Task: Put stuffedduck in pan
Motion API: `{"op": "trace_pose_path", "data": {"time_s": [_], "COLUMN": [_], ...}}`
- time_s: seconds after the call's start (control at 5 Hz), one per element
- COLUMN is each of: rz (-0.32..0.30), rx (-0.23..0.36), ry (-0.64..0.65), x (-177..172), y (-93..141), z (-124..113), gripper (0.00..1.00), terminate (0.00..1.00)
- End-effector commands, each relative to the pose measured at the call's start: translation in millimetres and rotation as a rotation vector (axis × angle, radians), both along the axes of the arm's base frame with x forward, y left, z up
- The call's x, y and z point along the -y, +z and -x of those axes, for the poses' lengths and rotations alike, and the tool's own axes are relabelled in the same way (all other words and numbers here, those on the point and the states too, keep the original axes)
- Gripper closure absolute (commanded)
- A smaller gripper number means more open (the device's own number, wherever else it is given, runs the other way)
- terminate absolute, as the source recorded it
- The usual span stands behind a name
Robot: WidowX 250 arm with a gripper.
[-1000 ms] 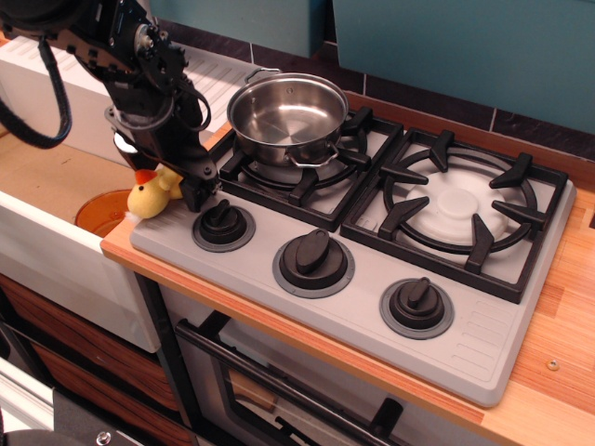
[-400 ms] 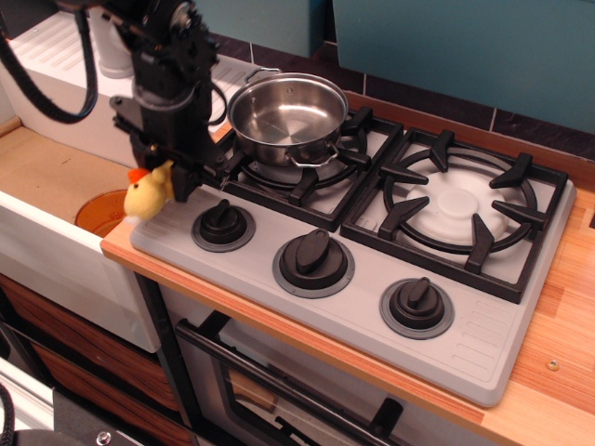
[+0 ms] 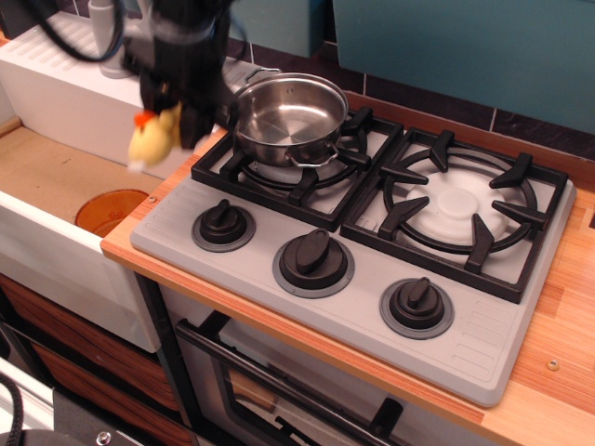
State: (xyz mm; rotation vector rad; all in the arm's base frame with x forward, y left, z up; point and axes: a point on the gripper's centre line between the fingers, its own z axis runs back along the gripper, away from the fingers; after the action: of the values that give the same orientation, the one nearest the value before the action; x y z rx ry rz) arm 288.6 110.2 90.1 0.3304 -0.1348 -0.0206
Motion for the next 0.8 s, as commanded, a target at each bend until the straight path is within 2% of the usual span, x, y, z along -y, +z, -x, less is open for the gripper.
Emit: {"op": "trace_pose_path", "data": {"time_s": [0.0, 0.6], "rz": [-0.049, -0.029], "rx": [0.069, 0.094], "ry": [-0.017, -0.048], "x": [20, 52], "y": [55, 48], "z": [-39, -78], "gripper": [1.0, 1.0], "terminate": [0.0, 0.0]}}
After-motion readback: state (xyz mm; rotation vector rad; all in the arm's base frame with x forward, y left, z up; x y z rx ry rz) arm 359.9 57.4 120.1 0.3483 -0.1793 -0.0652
